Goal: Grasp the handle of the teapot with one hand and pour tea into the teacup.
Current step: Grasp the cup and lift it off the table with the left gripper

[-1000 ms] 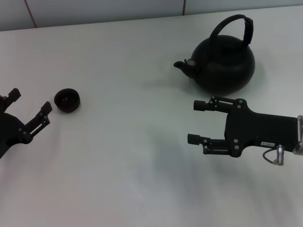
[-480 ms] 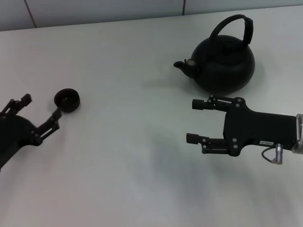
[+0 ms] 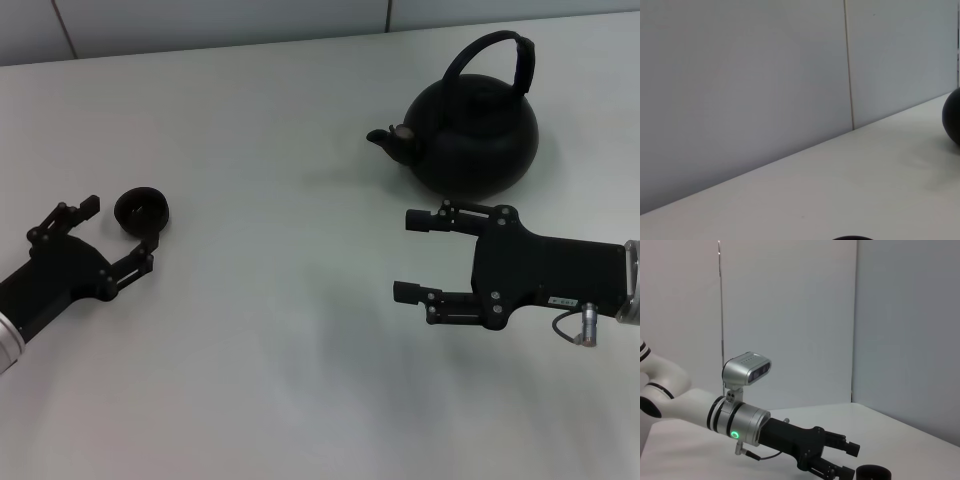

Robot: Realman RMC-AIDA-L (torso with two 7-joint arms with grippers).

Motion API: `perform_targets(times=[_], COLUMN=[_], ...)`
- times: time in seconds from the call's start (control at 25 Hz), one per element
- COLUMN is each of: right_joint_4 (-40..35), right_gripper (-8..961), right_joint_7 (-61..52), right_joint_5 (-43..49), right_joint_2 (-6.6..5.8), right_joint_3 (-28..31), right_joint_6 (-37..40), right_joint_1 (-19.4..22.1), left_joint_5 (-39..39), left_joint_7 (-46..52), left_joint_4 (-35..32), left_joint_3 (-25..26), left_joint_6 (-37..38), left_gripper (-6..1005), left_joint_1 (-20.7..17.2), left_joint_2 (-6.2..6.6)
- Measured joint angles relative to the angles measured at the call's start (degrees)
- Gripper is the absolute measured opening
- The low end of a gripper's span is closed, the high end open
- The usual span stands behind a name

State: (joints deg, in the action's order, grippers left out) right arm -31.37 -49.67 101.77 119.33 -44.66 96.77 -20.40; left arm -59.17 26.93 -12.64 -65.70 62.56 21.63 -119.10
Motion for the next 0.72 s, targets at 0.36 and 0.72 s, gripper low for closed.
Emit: perform_targets(times=[0.36, 0.72], right_joint_4=[-0.2, -0.4], right_gripper=[764, 764], right_joint_7=[-0.1, -0.3], right_joint_5=[0.0, 0.0], right_joint_2=[0.03, 0.02], right_joint_3=[0.0, 0.0], right_joint_6=[-0.1, -0.1], right_joint_1=[-0.2, -0.5], left_joint_5=[0.1, -0.1], left_joint_7=[0.7, 1.8], left_joint_4=[0.1, 0.1], left_joint_3=[0.0, -1.0], left_joint_6=[-3.4, -6.9], left_gripper=[862, 863], left_joint_1=[1.9, 3.2], left_joint_2=[0.00, 0.01])
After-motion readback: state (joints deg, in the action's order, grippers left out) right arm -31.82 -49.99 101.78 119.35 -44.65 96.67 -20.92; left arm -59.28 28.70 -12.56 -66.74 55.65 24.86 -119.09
